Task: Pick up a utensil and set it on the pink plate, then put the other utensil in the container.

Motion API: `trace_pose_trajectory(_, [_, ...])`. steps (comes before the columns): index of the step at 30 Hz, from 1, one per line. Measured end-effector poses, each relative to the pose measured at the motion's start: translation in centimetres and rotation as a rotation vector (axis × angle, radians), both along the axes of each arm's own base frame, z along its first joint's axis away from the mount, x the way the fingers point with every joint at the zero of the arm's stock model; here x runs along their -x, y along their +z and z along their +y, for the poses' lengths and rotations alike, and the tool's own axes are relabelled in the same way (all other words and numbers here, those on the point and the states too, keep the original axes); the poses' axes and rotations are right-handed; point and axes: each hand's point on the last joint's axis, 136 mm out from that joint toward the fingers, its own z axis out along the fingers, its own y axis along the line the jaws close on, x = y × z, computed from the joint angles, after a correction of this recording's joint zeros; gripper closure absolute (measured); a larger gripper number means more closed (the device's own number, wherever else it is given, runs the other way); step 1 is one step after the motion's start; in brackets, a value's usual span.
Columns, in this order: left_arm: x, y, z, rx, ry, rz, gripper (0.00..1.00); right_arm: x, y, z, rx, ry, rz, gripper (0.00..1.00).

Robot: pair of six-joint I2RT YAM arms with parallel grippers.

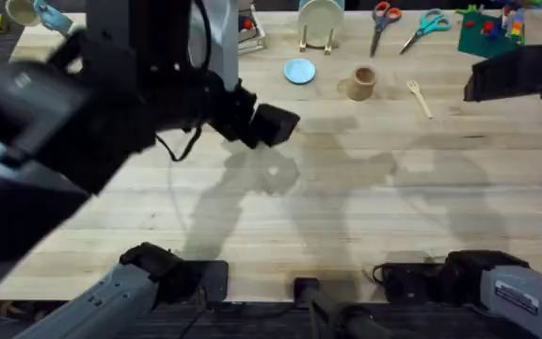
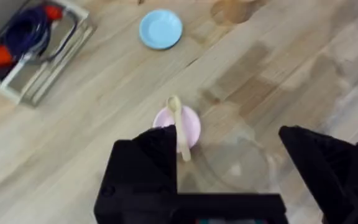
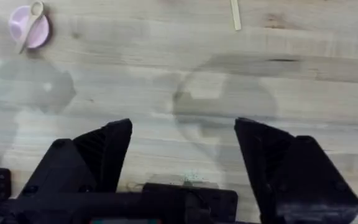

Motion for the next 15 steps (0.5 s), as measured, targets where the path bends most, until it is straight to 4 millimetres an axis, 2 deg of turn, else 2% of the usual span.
trace_pose_trajectory(6, [0.1, -1.3, -1.9, 0.054, -0.130, -0.088, 0.006, 0.5, -0.2, 0.0, 0.000, 0.000, 0.021, 0.008])
trace_pose_trajectory(10, [0.3, -1.4, -3.3, 0.108, -0.209, -0.142, 0.006, 0.5, -0.3, 0.0, 0.000, 0.000, 0.024, 0.008])
trace_pose_trajectory(15, [0.7, -2.0, -4.0, 0.139, -0.256, -0.164, 0.006, 0.5, -0.3, 0.0, 0.000, 0.000, 0.024, 0.007])
